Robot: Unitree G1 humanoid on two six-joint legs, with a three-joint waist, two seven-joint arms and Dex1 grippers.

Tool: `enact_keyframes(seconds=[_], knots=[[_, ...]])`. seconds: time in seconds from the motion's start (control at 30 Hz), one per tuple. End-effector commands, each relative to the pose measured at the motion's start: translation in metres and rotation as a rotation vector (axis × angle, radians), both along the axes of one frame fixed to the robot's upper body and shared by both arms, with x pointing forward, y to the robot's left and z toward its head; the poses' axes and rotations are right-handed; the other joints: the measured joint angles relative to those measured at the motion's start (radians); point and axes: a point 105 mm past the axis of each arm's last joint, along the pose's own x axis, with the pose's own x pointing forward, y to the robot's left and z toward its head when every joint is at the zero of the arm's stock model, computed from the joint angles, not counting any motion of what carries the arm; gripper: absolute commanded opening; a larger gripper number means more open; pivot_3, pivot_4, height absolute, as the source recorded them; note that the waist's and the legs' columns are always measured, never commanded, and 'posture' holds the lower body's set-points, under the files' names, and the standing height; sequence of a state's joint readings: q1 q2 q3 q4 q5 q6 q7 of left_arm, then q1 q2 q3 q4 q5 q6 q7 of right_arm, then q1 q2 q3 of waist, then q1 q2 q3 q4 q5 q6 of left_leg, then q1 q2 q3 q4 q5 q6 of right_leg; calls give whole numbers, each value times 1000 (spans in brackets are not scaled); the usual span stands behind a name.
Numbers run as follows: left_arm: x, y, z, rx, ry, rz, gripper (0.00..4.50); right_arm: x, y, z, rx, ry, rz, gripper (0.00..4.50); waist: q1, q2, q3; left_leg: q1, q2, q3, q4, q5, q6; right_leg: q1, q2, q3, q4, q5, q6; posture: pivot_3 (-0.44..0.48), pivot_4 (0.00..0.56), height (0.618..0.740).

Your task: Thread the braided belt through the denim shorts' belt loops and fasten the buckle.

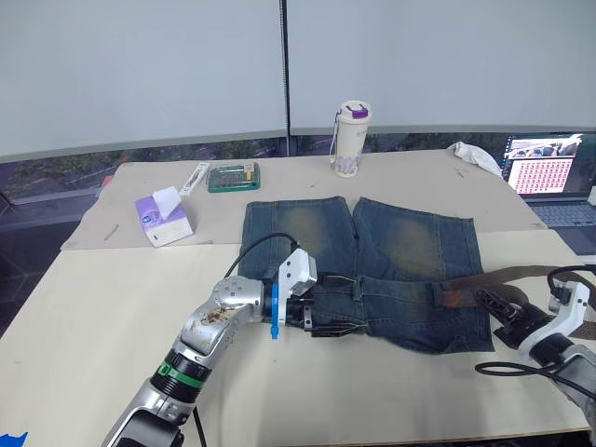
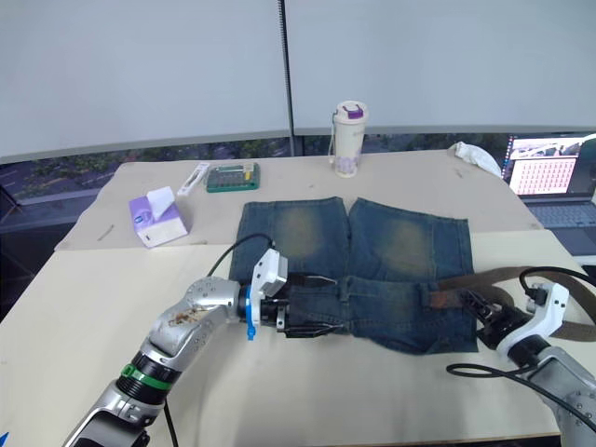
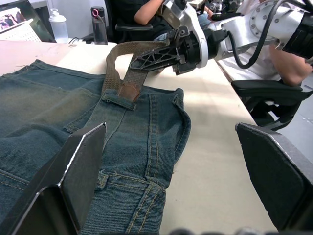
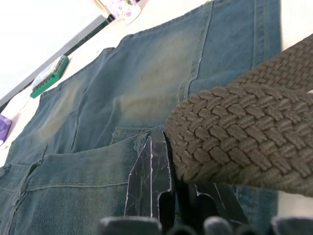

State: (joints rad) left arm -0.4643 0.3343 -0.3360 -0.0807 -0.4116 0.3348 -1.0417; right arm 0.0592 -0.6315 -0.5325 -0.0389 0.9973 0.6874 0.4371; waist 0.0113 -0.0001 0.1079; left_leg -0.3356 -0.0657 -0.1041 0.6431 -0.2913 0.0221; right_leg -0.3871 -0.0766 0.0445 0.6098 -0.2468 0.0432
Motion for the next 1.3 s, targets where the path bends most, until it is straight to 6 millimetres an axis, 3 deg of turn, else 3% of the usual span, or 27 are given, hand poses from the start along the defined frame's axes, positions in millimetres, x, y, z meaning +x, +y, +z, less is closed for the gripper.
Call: enact_keyframes(seconds=[0.03,0.2,0.4,0.53,0.7,1.0,1.3], knots=[[-3,-1,9,-21,-40,-7,4482,11,13,3,2,-14,61,0,0,0,0,0,0,0,0,0,0,0,0,0,0,0,0,0,150,740],[-6,1,4,-26,-30,7,4482,27,33,-5,36,4,139,0,-5,0,0,1,1,0,0,0,0,0,1,0,0,0,0,0,150,740],[-2,1,2,-33,-18,38,4482,31,52,-16,106,33,204,0,1,1,0,0,0,0,1,0,0,0,0,0,0,0,0,0,150,740],[2,-7,3,-69,61,62,4482,27,60,-2,309,-40,242,0,-1,0,-1,0,1,0,1,0,0,0,1,0,0,0,0,0,150,740],[1,-24,2,-134,301,45,4482,14,60,17,485,-152,285,0,-2,0,-1,0,2,-1,0,0,0,0,1,0,1,0,0,0,150,740],[25,-53,5,-255,738,85,4482,0,68,33,561,-241,347,0,-2,0,0,0,0,-1,1,0,0,-1,1,-1,1,0,0,0,150,740],[29,-75,8,-278,816,53,4482,-13,81,38,568,-261,422,0,1,0,0,0,0,0,1,0,0,-1,0,-1,1,0,0,0,150,740]])
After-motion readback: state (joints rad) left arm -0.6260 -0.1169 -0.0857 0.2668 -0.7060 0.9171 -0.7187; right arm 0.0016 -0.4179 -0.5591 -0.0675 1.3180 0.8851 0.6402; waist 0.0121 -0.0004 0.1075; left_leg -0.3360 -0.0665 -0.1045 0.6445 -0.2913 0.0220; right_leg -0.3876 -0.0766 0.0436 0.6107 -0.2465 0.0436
